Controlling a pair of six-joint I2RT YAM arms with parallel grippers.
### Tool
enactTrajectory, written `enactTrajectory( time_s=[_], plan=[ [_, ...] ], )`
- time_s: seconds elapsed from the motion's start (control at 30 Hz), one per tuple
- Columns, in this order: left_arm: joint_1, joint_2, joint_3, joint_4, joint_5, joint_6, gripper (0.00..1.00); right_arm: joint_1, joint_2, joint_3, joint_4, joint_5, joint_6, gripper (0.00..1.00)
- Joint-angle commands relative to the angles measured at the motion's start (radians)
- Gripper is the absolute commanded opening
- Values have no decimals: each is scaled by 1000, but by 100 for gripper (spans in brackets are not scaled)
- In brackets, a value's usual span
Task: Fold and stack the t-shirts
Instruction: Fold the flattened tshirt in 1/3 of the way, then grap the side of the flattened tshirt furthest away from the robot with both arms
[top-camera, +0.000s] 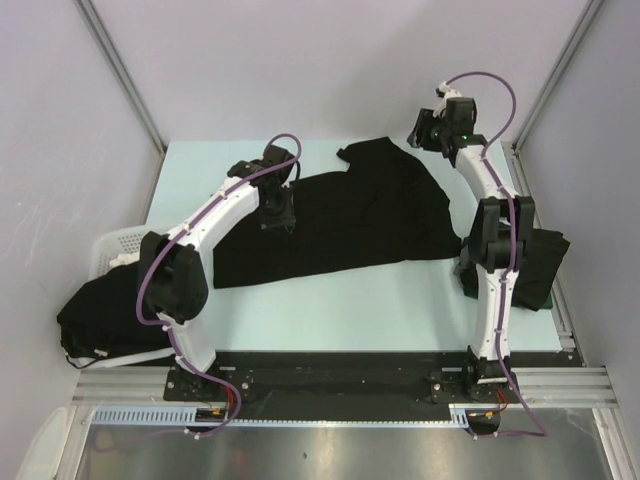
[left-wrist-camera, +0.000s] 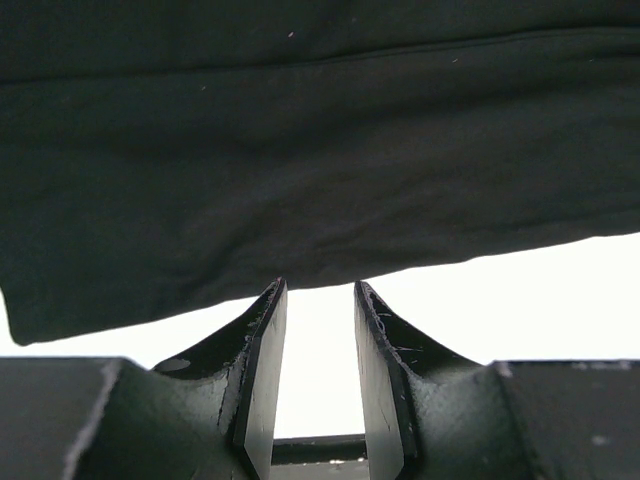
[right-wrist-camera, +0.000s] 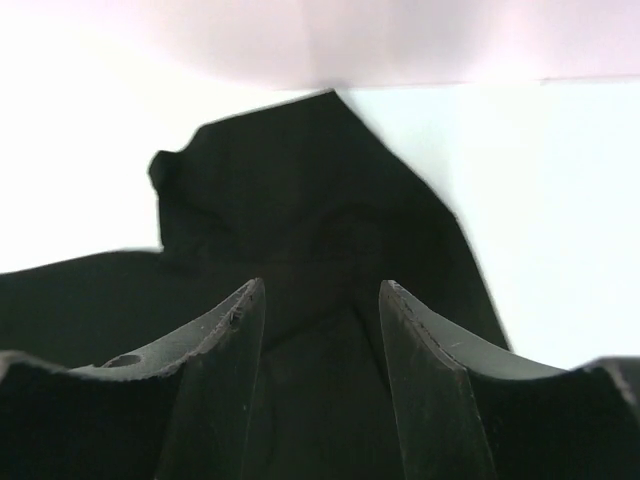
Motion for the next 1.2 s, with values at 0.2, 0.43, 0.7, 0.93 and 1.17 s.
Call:
enactTrajectory(
  time_s=[0.2, 0.43, 0.7, 0.93, 1.17],
  plan=[
    [-5, 20, 38, 50, 32, 39, 37, -17, -45, -79, -111, 68, -95, 40],
    [-3, 19, 42, 36, 25, 45, 27, -15, 63, 32, -154, 89, -87, 7],
    [-5, 22, 27, 25, 5, 36, 0, -6, 134, 104, -146, 106, -89, 0],
    [-3, 20, 32, 7, -8, 28, 0, -8, 168, 141, -158, 135, -103, 0],
    [-5, 12, 33, -10, -17, 24, 0, -4, 188, 161, -218, 186, -120, 0]
  ],
)
